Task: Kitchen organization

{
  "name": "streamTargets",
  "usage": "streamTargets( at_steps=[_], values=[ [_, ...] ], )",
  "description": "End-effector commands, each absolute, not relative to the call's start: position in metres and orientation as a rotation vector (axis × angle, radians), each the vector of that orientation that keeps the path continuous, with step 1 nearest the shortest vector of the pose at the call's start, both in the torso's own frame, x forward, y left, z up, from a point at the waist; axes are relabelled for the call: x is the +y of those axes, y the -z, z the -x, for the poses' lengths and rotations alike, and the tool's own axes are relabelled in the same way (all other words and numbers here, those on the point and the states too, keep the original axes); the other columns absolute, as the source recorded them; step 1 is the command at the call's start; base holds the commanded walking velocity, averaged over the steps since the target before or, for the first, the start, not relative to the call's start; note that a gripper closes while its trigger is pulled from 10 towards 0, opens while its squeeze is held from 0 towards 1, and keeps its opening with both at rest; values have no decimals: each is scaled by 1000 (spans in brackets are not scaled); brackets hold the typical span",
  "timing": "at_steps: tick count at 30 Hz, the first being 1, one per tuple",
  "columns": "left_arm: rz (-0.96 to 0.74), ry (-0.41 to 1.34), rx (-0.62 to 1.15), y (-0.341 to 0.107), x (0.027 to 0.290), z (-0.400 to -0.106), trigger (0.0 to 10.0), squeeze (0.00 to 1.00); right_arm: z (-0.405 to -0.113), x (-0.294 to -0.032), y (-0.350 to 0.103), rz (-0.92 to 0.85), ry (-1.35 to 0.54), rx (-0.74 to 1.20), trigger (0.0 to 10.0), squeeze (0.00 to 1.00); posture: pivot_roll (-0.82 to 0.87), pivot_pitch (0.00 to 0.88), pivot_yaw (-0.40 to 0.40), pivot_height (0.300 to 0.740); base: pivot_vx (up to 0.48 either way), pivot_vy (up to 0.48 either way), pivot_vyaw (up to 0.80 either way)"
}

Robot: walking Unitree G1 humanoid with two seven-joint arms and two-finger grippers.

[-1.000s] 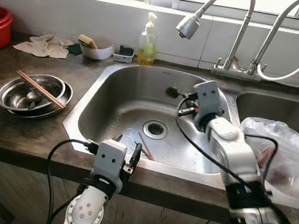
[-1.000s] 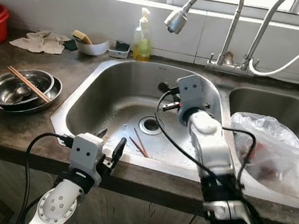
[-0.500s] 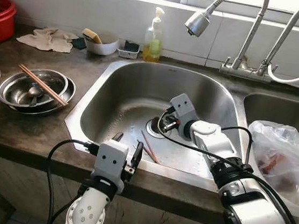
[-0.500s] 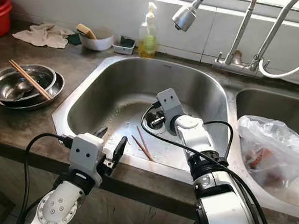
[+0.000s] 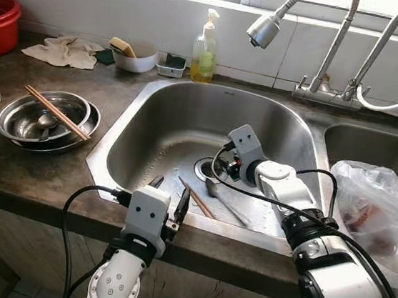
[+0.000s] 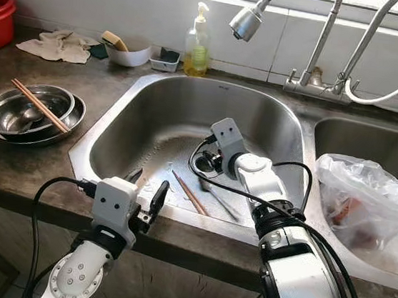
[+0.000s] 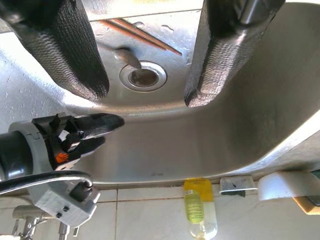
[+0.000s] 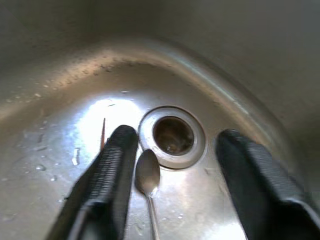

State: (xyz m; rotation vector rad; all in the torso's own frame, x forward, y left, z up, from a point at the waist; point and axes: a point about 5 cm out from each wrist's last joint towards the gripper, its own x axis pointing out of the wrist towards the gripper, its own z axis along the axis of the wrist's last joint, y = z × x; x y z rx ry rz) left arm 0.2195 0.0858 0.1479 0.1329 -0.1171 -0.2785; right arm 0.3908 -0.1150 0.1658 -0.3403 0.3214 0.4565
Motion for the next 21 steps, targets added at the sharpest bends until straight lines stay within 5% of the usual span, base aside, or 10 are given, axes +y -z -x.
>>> streamTargets(
  at_steps=[1,2,9,21],
  values=[
    [-150,279,-57,-136,87,-220,10000,0,-391,-118,-174,332,-443,281,10000,514,168,66,-73,740,0,0,0],
    [-151,279,-57,-137,87,-221,10000,0,-390,-119,-176,320,-438,259,10000,0,170,67,-72,740,0,0,0],
    [-154,272,-60,-137,89,-220,10000,0,-380,-125,-204,227,-369,46,10000,0,173,68,-65,740,0,0,0],
    [-172,274,-81,-139,94,-222,10000,0,-323,-139,-222,58,-260,-222,10000,0,138,69,-34,740,0,0,0]
  ],
)
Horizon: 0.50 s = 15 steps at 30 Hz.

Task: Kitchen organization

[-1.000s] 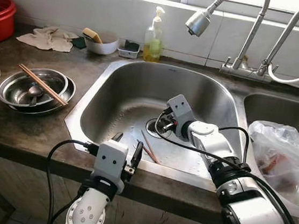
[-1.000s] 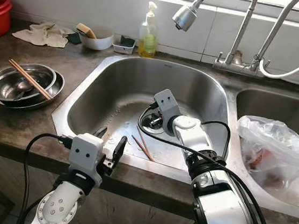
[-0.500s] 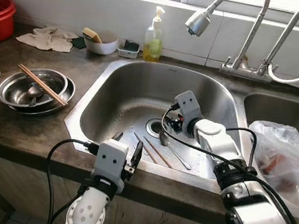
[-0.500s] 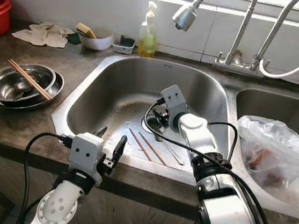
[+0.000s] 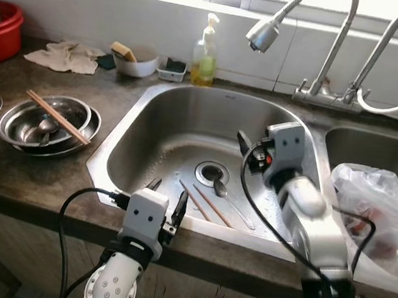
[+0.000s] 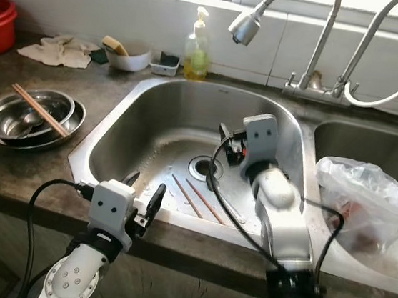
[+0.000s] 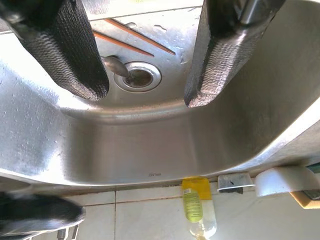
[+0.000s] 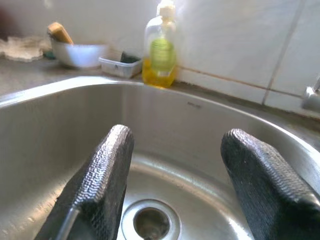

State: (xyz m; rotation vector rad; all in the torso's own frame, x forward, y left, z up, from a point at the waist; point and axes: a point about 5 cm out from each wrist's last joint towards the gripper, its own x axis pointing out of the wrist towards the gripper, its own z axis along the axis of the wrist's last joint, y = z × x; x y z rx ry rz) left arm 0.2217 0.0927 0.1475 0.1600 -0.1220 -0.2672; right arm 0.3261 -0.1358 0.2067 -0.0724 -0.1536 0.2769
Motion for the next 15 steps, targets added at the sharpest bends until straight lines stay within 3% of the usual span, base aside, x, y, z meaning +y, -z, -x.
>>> streamTargets(
  at_steps=[1,6,15],
  values=[
    [-172,275,-81,-139,94,-222,10000,0,-315,-138,-223,24,-263,-241,10000,0,138,69,-34,740,0,0,0],
    [-176,279,-86,-139,95,-221,10000,0,-277,-140,-210,-7,-210,-260,10000,0,133,67,-28,740,0,0,0],
    [-173,283,-89,-140,95,-216,10000,0,-242,-141,-184,-40,-148,-209,10000,0,124,69,-19,740,0,0,0]
  ],
)
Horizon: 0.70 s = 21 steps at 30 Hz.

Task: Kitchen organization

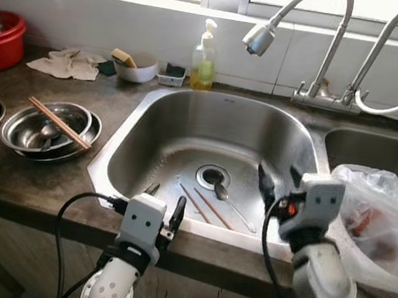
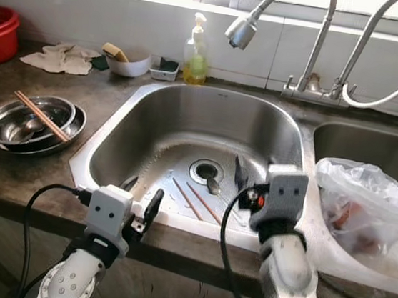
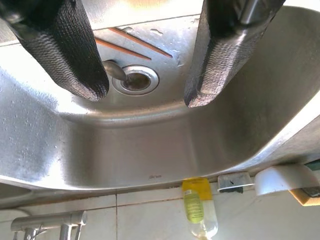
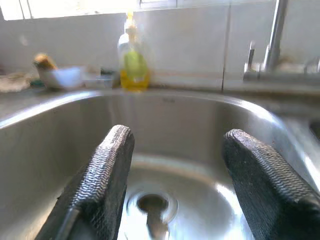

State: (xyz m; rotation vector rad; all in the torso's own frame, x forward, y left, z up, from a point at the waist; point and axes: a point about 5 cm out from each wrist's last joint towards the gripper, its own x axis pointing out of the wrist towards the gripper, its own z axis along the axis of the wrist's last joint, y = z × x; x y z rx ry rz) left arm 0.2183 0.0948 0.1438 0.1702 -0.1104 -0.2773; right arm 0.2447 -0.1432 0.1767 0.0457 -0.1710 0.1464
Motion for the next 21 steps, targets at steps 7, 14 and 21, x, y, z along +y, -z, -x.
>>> streamTargets(
  at_steps=[7,14,21],
  values=[
    [-179,302,-100,-142,96,-210,10000,0,-229,-135,-178,-41,-182,-178,10000,0,133,66,-19,740,0,0,0],
    [-176,301,-101,-141,97,-208,10000,0,-224,-128,-176,-46,-192,-171,10000,0,139,59,-23,740,-156,0,0],
    [-177,305,-100,-140,95,-208,10000,0,-226,-128,-176,-45,-183,-168,10000,0,139,55,-24,740,-317,0,0]
  ],
)
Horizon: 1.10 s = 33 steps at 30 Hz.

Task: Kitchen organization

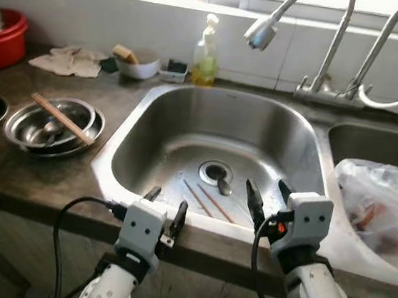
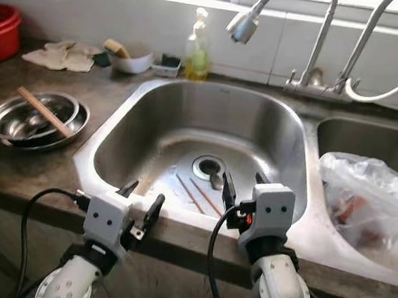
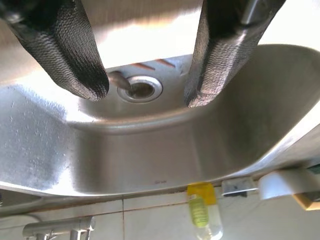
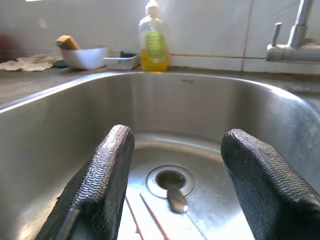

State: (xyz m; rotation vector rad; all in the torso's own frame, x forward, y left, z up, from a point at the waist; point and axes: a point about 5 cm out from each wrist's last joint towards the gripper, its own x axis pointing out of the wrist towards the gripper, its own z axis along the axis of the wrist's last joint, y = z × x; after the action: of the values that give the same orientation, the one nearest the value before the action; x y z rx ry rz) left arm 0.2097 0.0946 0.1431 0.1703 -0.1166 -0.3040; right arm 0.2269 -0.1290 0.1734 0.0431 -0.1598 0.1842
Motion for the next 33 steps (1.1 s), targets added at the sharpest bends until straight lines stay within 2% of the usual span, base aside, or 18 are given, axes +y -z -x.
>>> streamTargets(
  at_steps=[1,33],
  values=[
    [-178,307,-100,-140,95,-208,10000,0,-226,-128,-176,-44,-182,-167,10000,0,139,55,-24,740,-322,0,0],
    [-178,305,-89,-138,92,-207,10000,0,-224,-117,-162,-29,-197,-105,10000,0,142,65,-29,740,-305,0,0]
  ],
)
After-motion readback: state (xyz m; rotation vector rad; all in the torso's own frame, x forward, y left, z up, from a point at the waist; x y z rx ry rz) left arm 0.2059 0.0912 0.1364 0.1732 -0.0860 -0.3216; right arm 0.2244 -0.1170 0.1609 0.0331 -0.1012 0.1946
